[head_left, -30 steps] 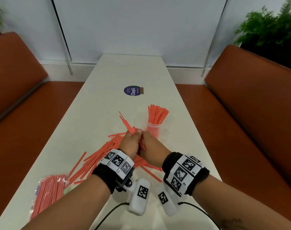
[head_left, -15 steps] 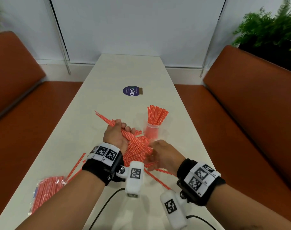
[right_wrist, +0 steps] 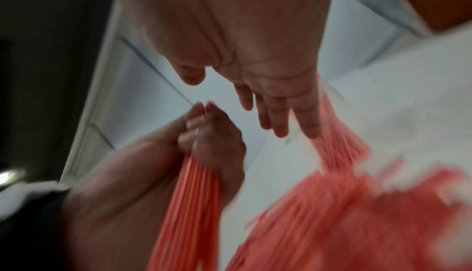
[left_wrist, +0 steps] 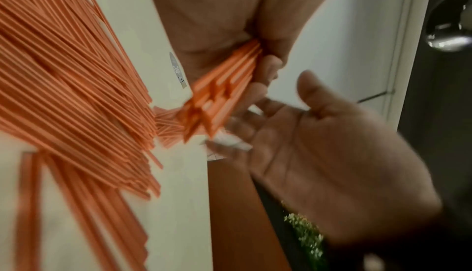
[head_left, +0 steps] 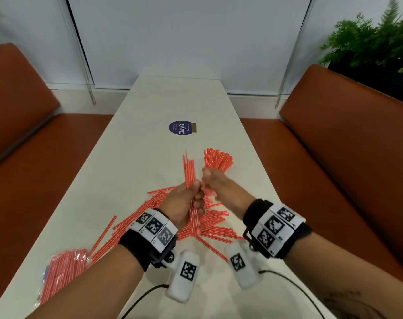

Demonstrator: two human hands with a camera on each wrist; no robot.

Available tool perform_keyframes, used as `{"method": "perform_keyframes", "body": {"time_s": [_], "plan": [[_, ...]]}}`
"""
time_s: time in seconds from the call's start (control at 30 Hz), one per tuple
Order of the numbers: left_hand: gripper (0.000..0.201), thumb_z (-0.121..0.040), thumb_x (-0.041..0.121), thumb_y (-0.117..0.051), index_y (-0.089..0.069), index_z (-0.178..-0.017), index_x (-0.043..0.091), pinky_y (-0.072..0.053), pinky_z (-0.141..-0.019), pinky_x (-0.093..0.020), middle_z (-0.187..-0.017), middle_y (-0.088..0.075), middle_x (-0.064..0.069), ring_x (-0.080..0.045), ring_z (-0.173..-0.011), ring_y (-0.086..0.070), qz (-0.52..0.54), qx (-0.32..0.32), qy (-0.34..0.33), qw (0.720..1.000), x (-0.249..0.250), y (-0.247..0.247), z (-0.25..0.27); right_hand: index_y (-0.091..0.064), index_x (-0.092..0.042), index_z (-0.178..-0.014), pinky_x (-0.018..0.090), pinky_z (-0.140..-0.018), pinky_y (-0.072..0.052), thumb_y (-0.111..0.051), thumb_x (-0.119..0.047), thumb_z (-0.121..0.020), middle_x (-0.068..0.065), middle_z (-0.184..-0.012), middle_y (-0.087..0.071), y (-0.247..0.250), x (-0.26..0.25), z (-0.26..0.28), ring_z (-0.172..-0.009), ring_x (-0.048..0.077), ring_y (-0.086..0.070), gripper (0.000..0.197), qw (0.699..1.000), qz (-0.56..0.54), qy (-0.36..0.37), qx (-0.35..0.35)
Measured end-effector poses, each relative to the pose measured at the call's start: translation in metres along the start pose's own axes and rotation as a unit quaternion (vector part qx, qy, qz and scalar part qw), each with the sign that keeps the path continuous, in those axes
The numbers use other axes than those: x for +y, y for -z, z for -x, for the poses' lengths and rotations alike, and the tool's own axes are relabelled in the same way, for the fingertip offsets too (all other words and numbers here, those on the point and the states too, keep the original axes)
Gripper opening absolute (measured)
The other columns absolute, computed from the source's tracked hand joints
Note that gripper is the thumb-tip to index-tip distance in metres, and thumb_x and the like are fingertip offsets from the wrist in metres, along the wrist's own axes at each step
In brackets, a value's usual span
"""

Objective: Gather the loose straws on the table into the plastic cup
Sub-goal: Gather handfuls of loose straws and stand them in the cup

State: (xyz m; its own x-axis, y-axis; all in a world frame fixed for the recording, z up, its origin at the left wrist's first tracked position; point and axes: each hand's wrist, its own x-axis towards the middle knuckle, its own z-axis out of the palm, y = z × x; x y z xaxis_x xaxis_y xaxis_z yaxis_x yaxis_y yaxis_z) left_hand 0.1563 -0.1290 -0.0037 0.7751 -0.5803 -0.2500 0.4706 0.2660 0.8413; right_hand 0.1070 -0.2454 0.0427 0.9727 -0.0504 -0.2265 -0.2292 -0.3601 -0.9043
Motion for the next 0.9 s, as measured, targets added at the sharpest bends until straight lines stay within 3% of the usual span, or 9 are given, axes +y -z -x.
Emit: {"method": "perform_keyframes", "body": {"time_s": [0.13, 0.23, 0.3, 0.37, 0.47, 0.57, 0.73, 0.8, 0.9], "plan": [[0.024, -0.082, 0.033, -0.048, -0.042, -0.069, 0.014, -0.044, -0.042, -0.017, -0.044, -0.042, 0.009, -0.003, -0.037, -0.041, -0.055, -0.086, 0.037, 0.994, -0.005, -0.002, 0.008, -0.021, -0.017, -0.147, 0.029, -0.114, -0.02, -0.029, -0.035, -0.1, 0.003, -0.155, -0.025, 0.014, -0.03, -0.019, -0.142, 0.016, -0.025, 0.051, 0.986, 0.079, 0.127, 0.072], [0.026, -0.09, 0.029, -0.045, -0.043, -0.069, 0.014, -0.045, -0.042, -0.019, -0.043, -0.043, 0.008, -0.005, -0.037, -0.042, -0.052, -0.084, 0.049, 0.994, -0.006, -0.006, 0.01, -0.041, -0.012, -0.139, 0.028, -0.11, -0.026, -0.033, -0.03, -0.1, 0.008, -0.145, -0.044, 0.014, -0.035, -0.028, -0.134, 0.019, -0.04, 0.043, 0.979, 0.17, 0.098, -0.048], [0.031, -0.096, 0.026, -0.039, -0.042, -0.068, 0.014, -0.045, -0.042, -0.019, -0.042, -0.042, 0.008, -0.005, -0.036, -0.042, -0.057, -0.075, 0.051, 0.994, -0.003, -0.005, 0.009, -0.045, -0.01, -0.135, 0.032, -0.112, -0.029, -0.033, -0.029, -0.1, 0.009, -0.142, -0.047, 0.011, -0.033, -0.03, -0.132, 0.021, -0.043, 0.042, 0.972, 0.209, 0.1, -0.041], [0.032, -0.096, 0.026, -0.037, -0.041, -0.067, 0.014, -0.045, -0.042, -0.019, -0.042, -0.042, 0.008, -0.005, -0.037, -0.041, -0.062, -0.074, 0.045, 0.994, 0.0, -0.003, 0.009, -0.042, -0.011, -0.138, 0.034, -0.113, -0.028, -0.032, -0.027, -0.1, 0.008, -0.145, -0.043, 0.011, -0.033, -0.03, -0.134, 0.021, -0.039, 0.042, 0.975, 0.191, 0.112, 0.01], [0.031, -0.097, 0.026, -0.038, -0.042, -0.068, 0.014, -0.045, -0.042, -0.019, -0.044, -0.042, 0.007, -0.005, -0.037, -0.041, -0.046, -0.068, 0.051, 0.995, 0.002, -0.001, 0.009, -0.04, -0.013, -0.14, 0.032, -0.111, -0.03, -0.034, -0.027, -0.1, 0.007, -0.146, -0.042, 0.008, -0.028, -0.026, -0.132, 0.021, -0.041, 0.042, 0.972, 0.214, 0.086, -0.053], [0.031, -0.097, 0.027, -0.037, -0.041, -0.069, 0.014, -0.044, -0.041, -0.019, -0.044, -0.041, 0.008, -0.005, -0.036, -0.04, -0.056, -0.065, 0.05, 0.995, 0.002, -0.003, 0.01, -0.031, -0.015, -0.144, 0.03, -0.115, -0.022, -0.034, -0.026, -0.1, 0.005, -0.152, -0.033, 0.006, -0.025, -0.021, -0.14, 0.018, -0.03, 0.045, 0.977, 0.182, 0.108, -0.005], [0.03, -0.098, 0.029, -0.037, -0.045, -0.072, 0.013, -0.045, -0.043, -0.02, -0.046, -0.042, 0.005, -0.007, -0.037, -0.042, -0.082, -0.042, 0.046, 0.995, 0.001, -0.008, 0.014, -0.02, -0.018, -0.148, 0.028, -0.108, -0.027, -0.04, -0.024, -0.098, 0.003, -0.153, -0.029, 0.005, -0.012, -0.012, -0.134, 0.016, -0.036, 0.054, 0.989, 0.118, 0.069, -0.06], [0.034, -0.097, 0.035, -0.036, -0.052, -0.076, 0.014, -0.05, -0.055, -0.026, -0.051, -0.052, 0.004, -0.01, -0.046, -0.053, -0.092, -0.006, 0.003, 0.996, 0.003, -0.007, 0.01, -0.02, -0.02, -0.146, 0.033, -0.102, -0.04, -0.055, -0.019, -0.088, 0.005, -0.143, -0.037, 0.007, -0.004, -0.008, -0.12, 0.018, -0.047, 0.068, 0.999, -0.018, 0.026, -0.03], [0.056, -0.076, 0.067, -0.05, -0.063, -0.093, 0.015, -0.047, -0.097, -0.046, -0.092, -0.069, -0.013, -0.032, -0.096, -0.065, -0.139, 0.066, -0.046, 0.987, 0.01, -0.008, 0.006, -0.036, -0.014, -0.132, 0.026, -0.07, -0.049, -0.059, -0.003, -0.075, 0.008, -0.107, -0.054, 0.0, 0.009, 0.0, -0.084, 0.018, -0.057, 0.063, 0.993, -0.063, -0.022, -0.096]]}}
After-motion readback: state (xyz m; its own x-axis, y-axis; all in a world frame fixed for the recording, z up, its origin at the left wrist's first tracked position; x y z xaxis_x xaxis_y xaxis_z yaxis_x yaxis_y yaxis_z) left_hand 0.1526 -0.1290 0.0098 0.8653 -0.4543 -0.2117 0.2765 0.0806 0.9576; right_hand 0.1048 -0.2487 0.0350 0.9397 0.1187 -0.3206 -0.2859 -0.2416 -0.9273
